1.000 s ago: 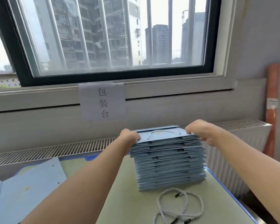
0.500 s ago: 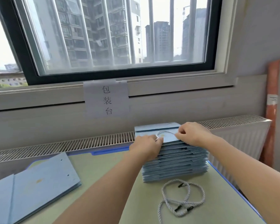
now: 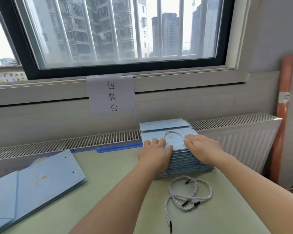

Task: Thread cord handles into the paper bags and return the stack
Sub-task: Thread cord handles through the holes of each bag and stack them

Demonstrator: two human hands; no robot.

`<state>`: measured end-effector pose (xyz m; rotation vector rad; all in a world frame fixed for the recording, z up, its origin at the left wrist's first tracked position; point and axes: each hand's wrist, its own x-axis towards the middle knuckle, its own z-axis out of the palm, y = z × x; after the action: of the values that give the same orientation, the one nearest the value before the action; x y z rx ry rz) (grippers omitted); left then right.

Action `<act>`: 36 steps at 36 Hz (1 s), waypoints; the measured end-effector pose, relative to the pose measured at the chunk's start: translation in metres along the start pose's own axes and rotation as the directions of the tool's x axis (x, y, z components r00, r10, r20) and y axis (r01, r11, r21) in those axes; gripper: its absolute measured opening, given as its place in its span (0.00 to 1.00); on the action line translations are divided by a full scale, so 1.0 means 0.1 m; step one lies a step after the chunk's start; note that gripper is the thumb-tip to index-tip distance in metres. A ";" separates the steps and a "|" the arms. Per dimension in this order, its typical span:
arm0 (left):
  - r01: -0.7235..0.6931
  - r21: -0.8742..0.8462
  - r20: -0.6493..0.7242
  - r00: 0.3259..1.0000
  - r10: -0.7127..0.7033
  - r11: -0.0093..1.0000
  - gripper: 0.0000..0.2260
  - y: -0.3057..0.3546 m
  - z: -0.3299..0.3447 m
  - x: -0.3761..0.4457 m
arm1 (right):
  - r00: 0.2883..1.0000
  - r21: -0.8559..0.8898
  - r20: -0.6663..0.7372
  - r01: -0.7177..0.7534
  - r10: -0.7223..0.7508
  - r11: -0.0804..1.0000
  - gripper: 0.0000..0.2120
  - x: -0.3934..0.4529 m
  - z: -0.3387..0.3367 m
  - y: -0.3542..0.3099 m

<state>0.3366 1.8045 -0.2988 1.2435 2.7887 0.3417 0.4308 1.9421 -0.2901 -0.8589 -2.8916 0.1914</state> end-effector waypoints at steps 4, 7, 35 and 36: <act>0.019 0.054 0.049 0.999 -0.022 0.998 0.20 0.03 -0.19 0.09 | 0.998 -0.033 0.054 0.011 -0.009 0.999 0.22 0.06 -0.18 0.00; 0.032 0.135 0.008 0.999 -0.033 0.990 0.20 0.09 -0.29 0.11 | 0.998 -0.073 0.063 0.027 -0.023 0.997 0.22 0.12 -0.30 -0.02; 0.583 0.198 -0.125 0.813 -0.569 0.788 0.32 -2.26 -0.05 -1.36 | 0.585 -0.155 -0.622 0.560 -0.521 0.814 0.17 -0.54 0.22 -1.52; 0.552 0.225 -0.163 0.834 -0.528 0.803 0.30 -2.26 -0.06 -1.37 | 0.597 -0.137 -0.610 0.567 -0.521 0.812 0.18 -0.56 0.27 -1.58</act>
<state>0.2635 1.5551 -0.3486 0.3996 3.1789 -0.0183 0.3890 1.7772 -0.2965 0.0478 -2.3237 -0.0540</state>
